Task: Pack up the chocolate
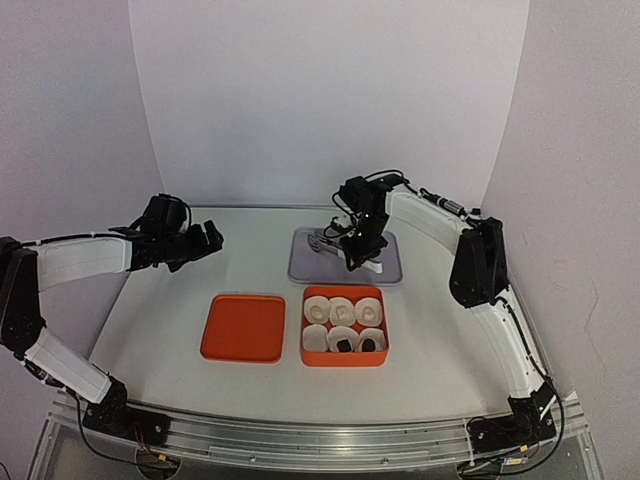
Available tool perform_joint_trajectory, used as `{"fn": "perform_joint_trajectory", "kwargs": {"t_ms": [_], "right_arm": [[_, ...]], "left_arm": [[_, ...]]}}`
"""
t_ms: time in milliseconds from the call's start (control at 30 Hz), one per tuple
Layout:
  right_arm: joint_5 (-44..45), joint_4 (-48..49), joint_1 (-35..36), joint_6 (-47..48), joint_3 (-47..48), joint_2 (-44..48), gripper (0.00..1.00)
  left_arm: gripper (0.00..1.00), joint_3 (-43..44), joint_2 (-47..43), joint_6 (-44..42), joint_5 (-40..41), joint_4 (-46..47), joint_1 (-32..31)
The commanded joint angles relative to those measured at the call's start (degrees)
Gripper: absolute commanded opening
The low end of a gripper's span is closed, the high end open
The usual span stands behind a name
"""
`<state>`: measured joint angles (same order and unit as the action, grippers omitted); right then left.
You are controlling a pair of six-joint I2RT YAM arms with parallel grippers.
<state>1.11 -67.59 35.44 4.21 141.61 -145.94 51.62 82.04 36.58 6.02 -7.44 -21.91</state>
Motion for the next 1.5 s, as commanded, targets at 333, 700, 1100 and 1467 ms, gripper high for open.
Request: {"fn": "perform_joint_trajectory", "kwargs": {"t_ms": [333, 700, 1100, 1467], "right_arm": [[2.67, 4.22, 12.10, -9.53, -33.11, 36.62, 0.00], [-8.31, 4.96, 17.53, -16.84, -57.82, 54.89, 0.00], [-14.13, 5.25, 19.54, -18.29, -58.48, 52.42, 0.00], [-15.26, 5.25, 19.63, -19.44, -59.37, 49.55, 0.00]], "left_arm": [[1.00, -1.30, -1.18, 0.34, -2.58, 5.06, 0.28], [1.00, -1.27, -0.20, 0.52, -2.01, 5.16, 0.27], [1.00, -1.59, -0.24, 1.44, -1.82, 4.82, 0.24], [1.00, -2.15, -1.91, 1.11, -0.85, 3.97, 0.27]]}}
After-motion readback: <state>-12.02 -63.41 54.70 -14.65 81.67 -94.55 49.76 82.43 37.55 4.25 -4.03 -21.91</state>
